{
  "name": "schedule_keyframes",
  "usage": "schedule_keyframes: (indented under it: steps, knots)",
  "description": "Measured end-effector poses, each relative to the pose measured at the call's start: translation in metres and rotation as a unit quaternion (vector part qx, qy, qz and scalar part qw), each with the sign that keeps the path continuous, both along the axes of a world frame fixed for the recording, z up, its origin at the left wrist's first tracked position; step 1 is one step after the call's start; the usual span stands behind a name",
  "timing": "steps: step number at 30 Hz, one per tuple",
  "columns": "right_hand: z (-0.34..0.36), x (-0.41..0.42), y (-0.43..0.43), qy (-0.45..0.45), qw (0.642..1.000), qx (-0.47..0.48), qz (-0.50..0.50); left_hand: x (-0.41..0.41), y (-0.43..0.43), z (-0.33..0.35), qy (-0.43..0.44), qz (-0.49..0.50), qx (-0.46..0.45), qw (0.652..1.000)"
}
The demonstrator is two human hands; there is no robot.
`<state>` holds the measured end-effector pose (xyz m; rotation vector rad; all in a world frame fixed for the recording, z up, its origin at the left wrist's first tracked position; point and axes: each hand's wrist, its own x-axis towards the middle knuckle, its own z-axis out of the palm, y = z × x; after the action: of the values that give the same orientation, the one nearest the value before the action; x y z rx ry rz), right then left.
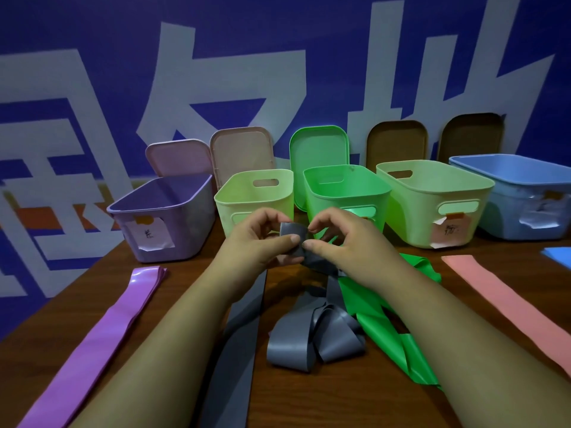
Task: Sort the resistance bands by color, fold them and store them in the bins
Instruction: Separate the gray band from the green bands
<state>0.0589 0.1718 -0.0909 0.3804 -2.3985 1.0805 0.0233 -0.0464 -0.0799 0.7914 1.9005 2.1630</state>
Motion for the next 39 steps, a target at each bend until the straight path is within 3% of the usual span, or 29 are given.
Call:
schedule_keyframes:
  steps: [9, 16, 26, 39]
  knots:
    - [0.003, 0.005, 0.003, -0.077, 0.995, -0.004, 0.067, 0.002, -0.003, 0.005, 0.006, -0.009, 0.043, 0.999]
    - [0.001, 0.005, 0.003, -0.092, 0.992, 0.063, 0.053, -0.002, -0.007, 0.013, -0.051, 0.055, 0.167, 0.983]
    - [-0.001, 0.005, -0.007, -0.099, 0.990, 0.036, 0.088, 0.002, -0.002, 0.011, -0.065, 0.046, 0.140, 0.987]
    - [-0.006, 0.000, -0.004, -0.110, 0.992, 0.009, 0.056, 0.003, 0.001, 0.005, -0.063, -0.022, 0.095, 0.993]
